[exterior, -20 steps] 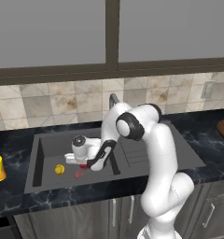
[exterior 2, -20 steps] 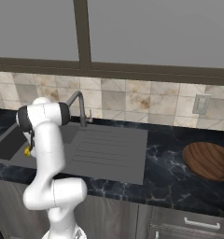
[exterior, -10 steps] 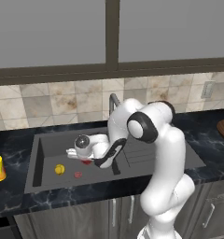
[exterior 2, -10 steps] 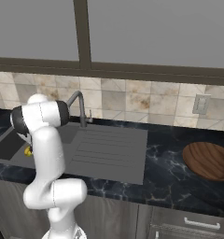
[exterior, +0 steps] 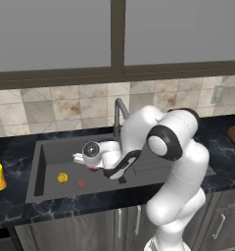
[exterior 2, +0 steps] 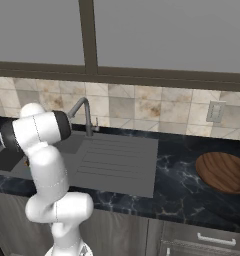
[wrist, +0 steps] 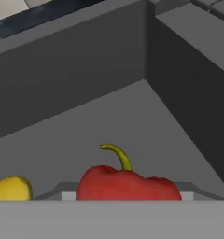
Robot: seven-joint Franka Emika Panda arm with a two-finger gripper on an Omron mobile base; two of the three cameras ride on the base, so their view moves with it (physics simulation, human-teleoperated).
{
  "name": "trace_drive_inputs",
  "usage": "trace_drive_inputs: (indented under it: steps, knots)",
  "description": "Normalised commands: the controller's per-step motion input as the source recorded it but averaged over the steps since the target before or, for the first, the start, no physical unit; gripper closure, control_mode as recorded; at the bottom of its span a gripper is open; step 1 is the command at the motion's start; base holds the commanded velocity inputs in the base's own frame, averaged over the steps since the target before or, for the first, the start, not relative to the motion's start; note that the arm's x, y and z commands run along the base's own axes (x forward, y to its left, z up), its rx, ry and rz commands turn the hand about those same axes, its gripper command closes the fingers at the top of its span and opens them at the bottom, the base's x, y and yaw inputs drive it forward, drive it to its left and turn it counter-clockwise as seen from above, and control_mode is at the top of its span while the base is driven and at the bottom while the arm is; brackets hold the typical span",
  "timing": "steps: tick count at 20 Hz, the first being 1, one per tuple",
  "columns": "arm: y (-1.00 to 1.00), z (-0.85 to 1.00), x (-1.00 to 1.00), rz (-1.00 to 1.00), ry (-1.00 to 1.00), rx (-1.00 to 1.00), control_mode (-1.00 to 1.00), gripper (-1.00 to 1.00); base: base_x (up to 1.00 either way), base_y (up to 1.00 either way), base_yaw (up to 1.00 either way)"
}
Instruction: Remove the lemon and bell pepper from the sink. Then move the bowl and cup from the counter to the sink for washing.
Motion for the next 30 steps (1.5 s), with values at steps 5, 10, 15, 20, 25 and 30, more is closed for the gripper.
trace_drive_inputs:
  steps: [5,10,15,20,25,30]
  knots:
    - [0.0,0.68,-0.07,-0.03,0.04,0.04,-1.0,1.0,0.0,0.0,0.0]
    - [0.0,0.56,-0.22,-0.01,0.11,0.03,-1.0,1.0,0.0,0.0,0.0]
    - [0.0,0.56,-0.27,0.0,0.09,0.01,-1.0,1.0,0.0,0.0,0.0]
    - [0.0,0.64,-0.18,0.02,0.03,0.0,-1.0,1.0,0.0,0.0,0.0]
    - [0.01,0.66,-0.17,0.04,0.01,0.0,-1.0,1.0,0.0,0.0,0.0]
    - [0.0,0.58,-0.26,0.03,0.01,0.0,-1.0,1.0,0.0,0.0,0.0]
